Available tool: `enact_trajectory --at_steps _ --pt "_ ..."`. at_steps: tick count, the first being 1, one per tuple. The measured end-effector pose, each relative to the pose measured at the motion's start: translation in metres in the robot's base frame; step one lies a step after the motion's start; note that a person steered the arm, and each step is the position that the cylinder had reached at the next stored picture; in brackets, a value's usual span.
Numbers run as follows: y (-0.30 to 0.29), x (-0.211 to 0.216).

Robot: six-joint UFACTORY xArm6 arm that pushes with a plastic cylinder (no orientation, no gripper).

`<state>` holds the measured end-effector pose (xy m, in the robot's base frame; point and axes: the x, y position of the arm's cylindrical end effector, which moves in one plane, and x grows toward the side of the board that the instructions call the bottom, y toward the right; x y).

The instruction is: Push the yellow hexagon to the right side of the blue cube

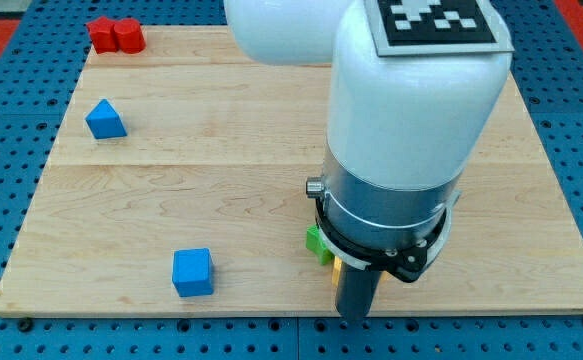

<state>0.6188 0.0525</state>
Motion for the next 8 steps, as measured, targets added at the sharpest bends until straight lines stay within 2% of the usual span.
enact_trajectory --at_steps 2,3,4,5,6,8 --pt "0.089 -0.018" --pt "0.068 -0.038" --pt "0.001 -0.027" --pt "-0.037 -0.004" --pt "-0.043 0.0" --pt "0.009 -0.017"
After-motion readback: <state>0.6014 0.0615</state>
